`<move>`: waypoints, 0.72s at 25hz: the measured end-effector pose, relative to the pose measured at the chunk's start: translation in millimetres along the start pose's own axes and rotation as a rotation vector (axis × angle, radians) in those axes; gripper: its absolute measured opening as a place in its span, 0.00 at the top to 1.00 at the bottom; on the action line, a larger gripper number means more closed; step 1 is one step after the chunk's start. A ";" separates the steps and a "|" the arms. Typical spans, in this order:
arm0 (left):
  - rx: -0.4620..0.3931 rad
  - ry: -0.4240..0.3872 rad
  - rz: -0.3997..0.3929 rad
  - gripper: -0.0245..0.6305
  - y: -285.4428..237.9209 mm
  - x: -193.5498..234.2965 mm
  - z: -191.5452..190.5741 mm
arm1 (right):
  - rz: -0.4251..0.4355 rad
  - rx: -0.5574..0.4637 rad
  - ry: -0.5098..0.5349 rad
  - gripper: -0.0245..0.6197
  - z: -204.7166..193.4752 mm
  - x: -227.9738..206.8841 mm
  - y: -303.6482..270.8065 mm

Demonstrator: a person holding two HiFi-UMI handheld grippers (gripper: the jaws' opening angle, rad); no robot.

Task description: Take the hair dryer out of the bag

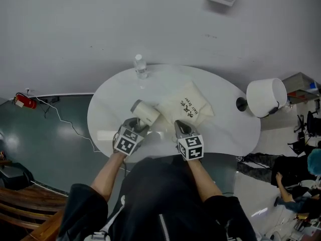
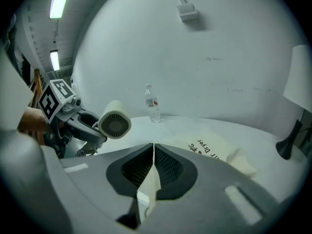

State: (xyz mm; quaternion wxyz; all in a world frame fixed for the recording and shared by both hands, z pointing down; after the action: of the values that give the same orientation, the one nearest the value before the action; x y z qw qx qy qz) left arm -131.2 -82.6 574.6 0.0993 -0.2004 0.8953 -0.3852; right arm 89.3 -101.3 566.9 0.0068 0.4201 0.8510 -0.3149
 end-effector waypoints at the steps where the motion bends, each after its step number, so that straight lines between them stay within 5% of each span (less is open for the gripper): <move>1: -0.019 0.007 0.008 0.68 1.4 1.1 3.1 | -0.007 -0.022 0.001 0.95 4.4 -0.7 3.6; 18: -0.208 0.055 0.045 0.68 23.0 3.3 60.5 | -0.006 -0.301 0.075 0.96 75.6 14.2 51.5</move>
State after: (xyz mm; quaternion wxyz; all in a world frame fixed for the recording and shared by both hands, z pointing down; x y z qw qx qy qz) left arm -120.6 -109.0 516.4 0.0619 -0.1788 0.9371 -0.2932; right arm 98.0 -109.0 475.1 0.0371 0.4233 0.8896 -0.1677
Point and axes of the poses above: the fingertips, and each gripper's own axes: y backward along the fingers, x to its left, z out of its top, the point moved 8 cm from there along y, backward along the fingers, and after that the axes turned 12 degrees about z, right-handed, at the moved point
